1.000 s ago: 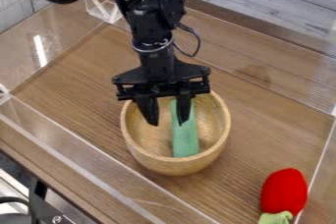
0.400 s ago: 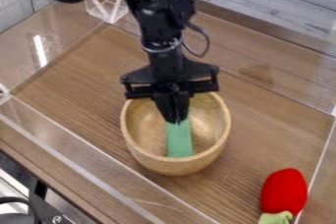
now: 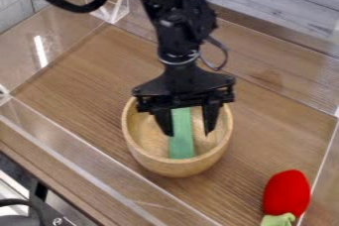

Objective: Put the green block in the brown bowl

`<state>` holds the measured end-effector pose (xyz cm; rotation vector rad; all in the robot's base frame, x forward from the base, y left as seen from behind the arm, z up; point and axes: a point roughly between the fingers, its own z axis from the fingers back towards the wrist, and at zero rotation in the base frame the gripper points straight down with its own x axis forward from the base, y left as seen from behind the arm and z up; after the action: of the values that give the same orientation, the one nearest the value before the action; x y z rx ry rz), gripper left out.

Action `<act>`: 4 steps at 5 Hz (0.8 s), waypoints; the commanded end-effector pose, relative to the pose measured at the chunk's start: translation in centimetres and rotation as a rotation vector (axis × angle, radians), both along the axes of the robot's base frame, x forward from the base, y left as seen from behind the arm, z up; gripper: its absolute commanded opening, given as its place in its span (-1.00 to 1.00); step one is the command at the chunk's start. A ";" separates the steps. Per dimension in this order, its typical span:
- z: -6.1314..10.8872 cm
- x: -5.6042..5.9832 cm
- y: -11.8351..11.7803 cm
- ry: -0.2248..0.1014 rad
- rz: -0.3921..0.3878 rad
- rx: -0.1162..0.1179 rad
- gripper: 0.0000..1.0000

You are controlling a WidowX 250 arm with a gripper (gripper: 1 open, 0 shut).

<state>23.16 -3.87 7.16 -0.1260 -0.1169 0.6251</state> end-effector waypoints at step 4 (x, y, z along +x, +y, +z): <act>3.0 0.3 -2.0 -0.063 -0.039 -0.032 1.00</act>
<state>22.78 -5.87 9.15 -0.1592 -0.1239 0.5840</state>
